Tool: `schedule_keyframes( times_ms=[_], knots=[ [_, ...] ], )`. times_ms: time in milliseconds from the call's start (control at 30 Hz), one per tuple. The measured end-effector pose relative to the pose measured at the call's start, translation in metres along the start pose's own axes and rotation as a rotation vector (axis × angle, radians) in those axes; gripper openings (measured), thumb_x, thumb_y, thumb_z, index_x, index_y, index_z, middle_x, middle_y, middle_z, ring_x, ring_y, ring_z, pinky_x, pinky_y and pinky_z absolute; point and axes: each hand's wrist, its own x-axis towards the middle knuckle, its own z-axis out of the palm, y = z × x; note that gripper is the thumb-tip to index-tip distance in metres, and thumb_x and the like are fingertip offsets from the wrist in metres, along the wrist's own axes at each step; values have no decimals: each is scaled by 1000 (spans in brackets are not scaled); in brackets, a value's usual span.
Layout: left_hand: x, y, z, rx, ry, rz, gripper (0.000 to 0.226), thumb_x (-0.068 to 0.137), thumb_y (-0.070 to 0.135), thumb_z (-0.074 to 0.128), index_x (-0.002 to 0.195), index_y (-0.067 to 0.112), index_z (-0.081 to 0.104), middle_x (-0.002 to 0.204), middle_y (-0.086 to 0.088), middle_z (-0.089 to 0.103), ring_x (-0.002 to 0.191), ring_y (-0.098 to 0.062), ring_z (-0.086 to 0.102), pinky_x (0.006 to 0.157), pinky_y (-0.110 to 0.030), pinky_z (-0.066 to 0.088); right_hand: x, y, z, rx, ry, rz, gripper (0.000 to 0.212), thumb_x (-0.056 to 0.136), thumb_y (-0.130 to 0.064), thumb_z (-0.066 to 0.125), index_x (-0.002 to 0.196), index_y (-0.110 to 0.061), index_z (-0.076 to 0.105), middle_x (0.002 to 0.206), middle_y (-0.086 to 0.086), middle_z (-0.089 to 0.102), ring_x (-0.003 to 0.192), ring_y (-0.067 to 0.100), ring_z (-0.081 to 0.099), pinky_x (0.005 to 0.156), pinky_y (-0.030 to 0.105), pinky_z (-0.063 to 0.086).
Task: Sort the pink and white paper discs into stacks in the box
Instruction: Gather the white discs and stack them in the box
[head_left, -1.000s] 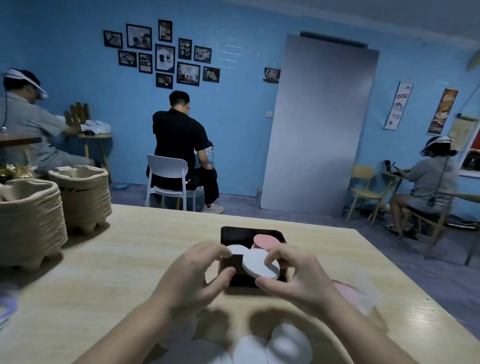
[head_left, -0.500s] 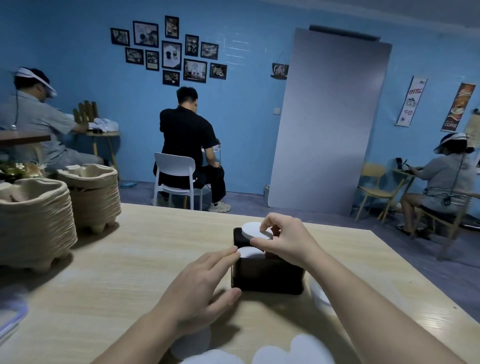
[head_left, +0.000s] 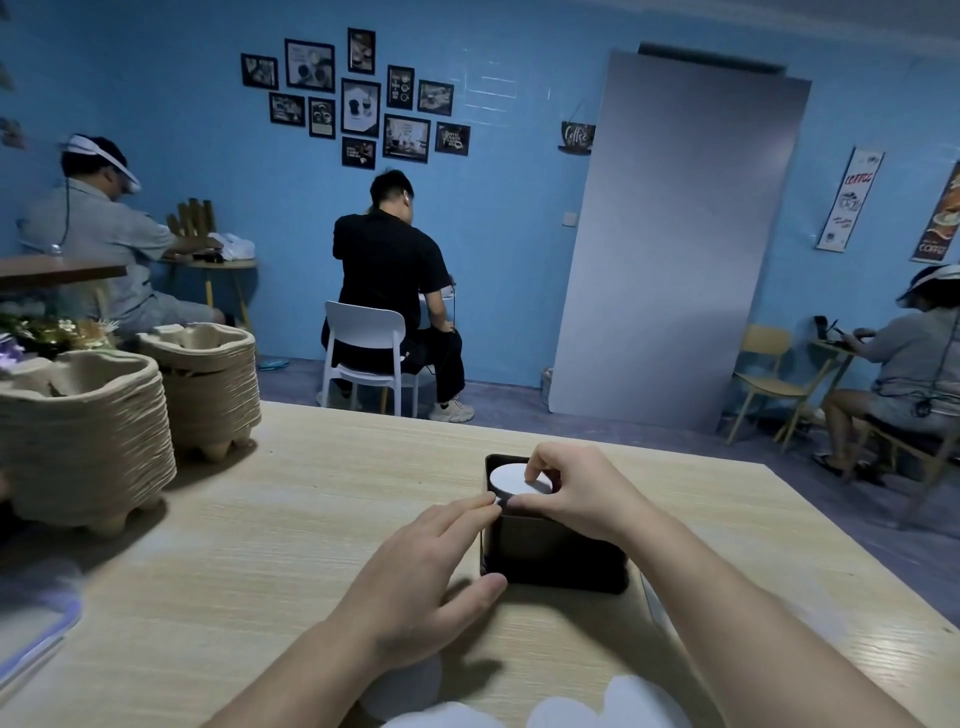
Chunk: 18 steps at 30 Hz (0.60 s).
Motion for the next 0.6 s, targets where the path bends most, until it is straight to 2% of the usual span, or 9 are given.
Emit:
schedule_keyframes(
  times_ms=[100,267,333,400,500,600],
  knots=[
    [-1,1,-2,-8,-5,-3,66,96,63,42,156,39,32,162,31,23,147,7,24,117,-28,34,-1,0,0,-6,-16,-2,52,62,-75,75,87,-31,65,86,-14,63,82,7,57,76,36,56],
    [-3,5,-5,-13,-14,-3,64,96,63,42,155,41,31,162,35,19,146,10,23,113,-25,38,-4,0,-1,-15,-3,-19,48,65,-73,67,85,-30,67,86,-12,66,83,8,60,76,39,57],
    [-4,5,-6,-29,-16,0,62,96,62,43,154,42,33,161,36,18,145,10,23,107,-23,45,-7,-2,-3,-11,33,-49,37,73,-63,71,87,-29,67,87,-11,66,87,10,61,78,40,57],
    [-5,5,-6,-36,-3,5,59,98,59,46,153,41,35,161,35,20,145,11,24,106,-20,46,-11,-4,-6,6,79,-84,24,82,-49,75,87,-27,68,86,-11,67,87,11,62,77,38,56],
    [-6,5,-7,-52,79,19,49,97,50,55,145,39,47,154,30,37,140,9,35,109,-13,35,-21,-9,-10,44,155,-131,14,87,-37,74,83,-27,66,81,-11,68,82,8,63,73,34,54],
    [-8,6,-13,-30,130,29,36,95,42,58,129,31,59,134,21,56,124,1,53,100,-21,46,-40,-13,-13,126,243,-141,9,87,-29,75,81,-27,67,80,-13,69,82,8,64,72,28,52]
  ],
)
